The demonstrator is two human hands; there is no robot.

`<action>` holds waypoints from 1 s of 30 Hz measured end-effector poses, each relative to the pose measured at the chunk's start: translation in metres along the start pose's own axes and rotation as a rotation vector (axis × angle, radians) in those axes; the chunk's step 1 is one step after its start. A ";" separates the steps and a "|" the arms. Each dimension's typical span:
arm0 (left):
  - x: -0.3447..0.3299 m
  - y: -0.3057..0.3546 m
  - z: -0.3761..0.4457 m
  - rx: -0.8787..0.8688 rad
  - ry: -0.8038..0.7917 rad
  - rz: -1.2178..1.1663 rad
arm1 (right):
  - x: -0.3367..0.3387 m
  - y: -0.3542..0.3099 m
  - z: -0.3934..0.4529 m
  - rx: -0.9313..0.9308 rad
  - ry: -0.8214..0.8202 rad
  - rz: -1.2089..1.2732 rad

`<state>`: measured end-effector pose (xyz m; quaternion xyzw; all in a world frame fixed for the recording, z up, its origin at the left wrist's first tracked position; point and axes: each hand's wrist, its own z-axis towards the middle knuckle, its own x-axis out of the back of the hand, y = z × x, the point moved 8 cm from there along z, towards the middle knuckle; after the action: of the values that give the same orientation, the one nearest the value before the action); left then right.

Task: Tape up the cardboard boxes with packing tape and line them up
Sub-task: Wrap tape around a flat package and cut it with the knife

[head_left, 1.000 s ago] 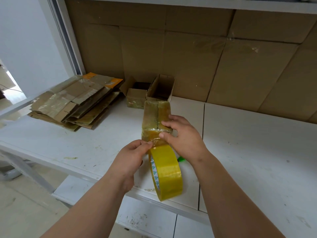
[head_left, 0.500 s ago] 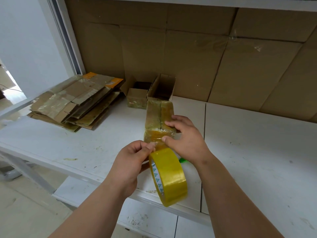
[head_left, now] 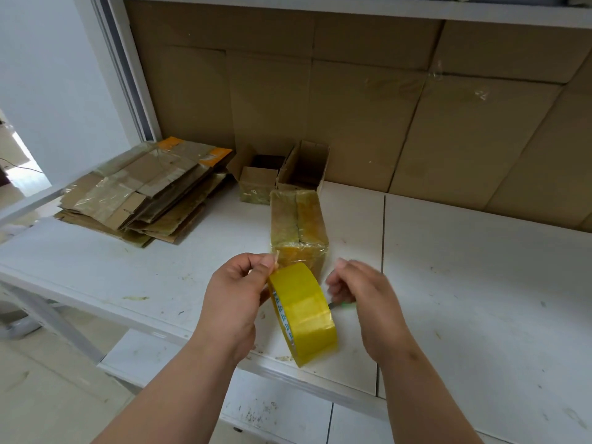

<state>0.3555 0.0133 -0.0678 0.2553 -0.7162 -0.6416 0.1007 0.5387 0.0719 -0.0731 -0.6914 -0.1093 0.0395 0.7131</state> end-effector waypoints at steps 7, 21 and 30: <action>0.002 0.014 0.000 -0.062 0.085 -0.041 | -0.036 0.000 -0.027 -0.057 -0.437 0.049; -0.005 0.022 -0.019 -0.016 0.202 -0.341 | -0.009 -0.045 -0.032 0.159 -0.304 -0.518; -0.013 0.029 -0.039 -0.159 0.183 -0.169 | 0.026 -0.049 -0.037 0.124 -0.087 -0.624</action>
<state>0.3777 -0.0131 -0.0312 0.3636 -0.6269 -0.6765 0.1312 0.5667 0.0394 -0.0221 -0.5772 -0.3440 -0.1450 0.7263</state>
